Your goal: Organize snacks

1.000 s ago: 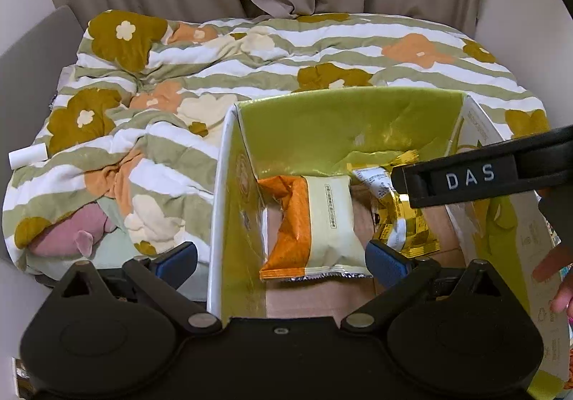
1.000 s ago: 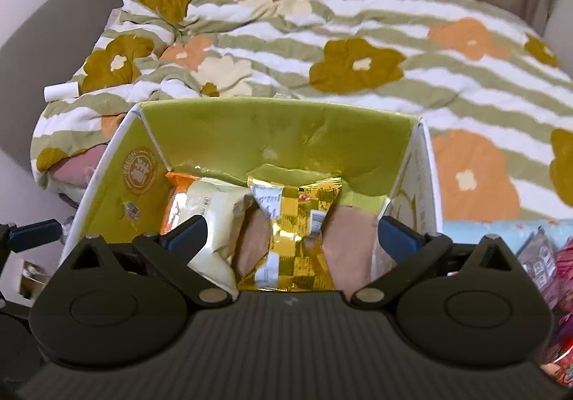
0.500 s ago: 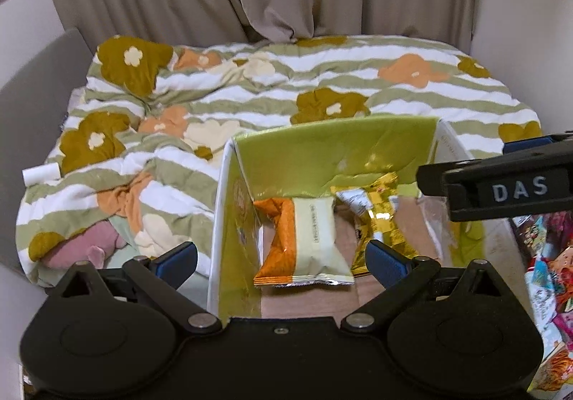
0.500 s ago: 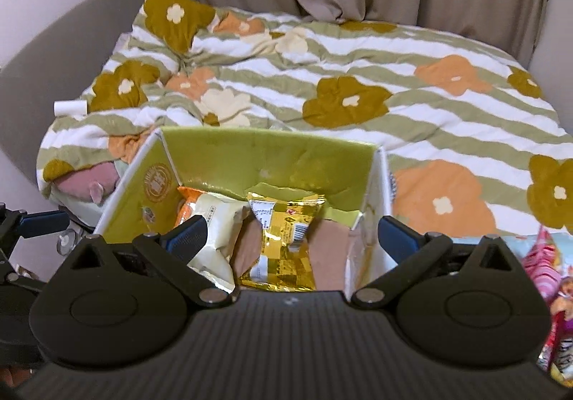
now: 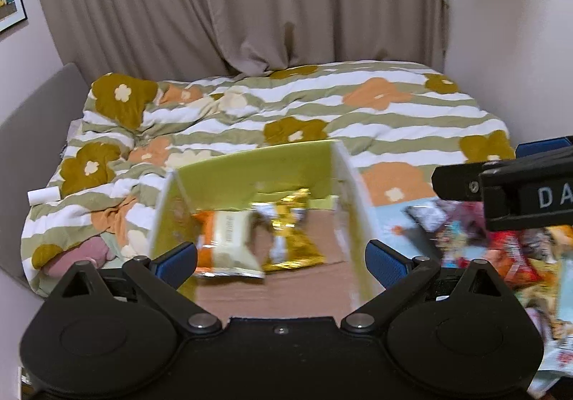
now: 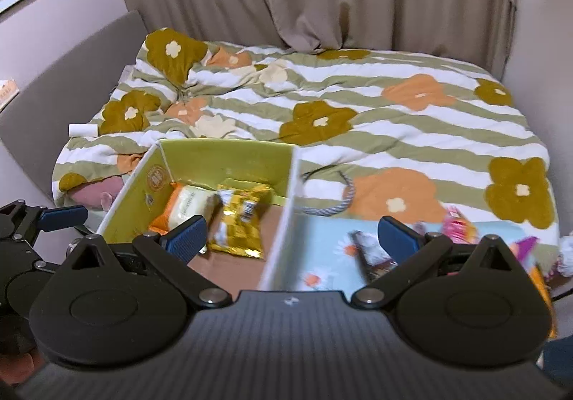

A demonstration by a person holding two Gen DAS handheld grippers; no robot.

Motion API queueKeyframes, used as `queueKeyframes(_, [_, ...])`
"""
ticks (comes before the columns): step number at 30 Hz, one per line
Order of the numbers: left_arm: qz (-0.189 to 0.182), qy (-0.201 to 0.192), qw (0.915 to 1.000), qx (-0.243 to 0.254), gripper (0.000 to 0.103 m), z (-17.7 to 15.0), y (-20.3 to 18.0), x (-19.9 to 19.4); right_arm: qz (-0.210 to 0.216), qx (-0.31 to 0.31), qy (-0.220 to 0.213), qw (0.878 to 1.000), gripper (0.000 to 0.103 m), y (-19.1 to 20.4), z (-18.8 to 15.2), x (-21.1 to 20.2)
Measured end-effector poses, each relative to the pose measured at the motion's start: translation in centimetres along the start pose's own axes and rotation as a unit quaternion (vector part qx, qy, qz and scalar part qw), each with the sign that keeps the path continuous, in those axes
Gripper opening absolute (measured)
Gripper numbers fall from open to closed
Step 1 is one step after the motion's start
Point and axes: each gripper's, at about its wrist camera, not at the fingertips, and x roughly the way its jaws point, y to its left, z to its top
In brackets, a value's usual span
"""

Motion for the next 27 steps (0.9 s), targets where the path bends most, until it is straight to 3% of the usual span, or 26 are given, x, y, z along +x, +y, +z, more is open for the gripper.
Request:
queueKeyframes(13, [-0.014,0.010,0.9998,0.009,0.101,-2.9,-12.1,-4.1,-0.027,0.011,-0.007,1.000,0.103,-13.0,-6.7,-8.7])
queueKeyframes(21, [-0.043,0.051,0.9968,0.044,0.101,-5.4,-18.5,-3.6,-0.048,0.062,0.022,0.997,0.103,-19.6,-11.2,-10.2])
queueKeyframes(27, [-0.061,0.093,0.9923,0.055,0.101,-7.7,-20.5,-1.7,-0.059,0.130,0.060,0.988,0.103,-22.2,-15.6,-9.7])
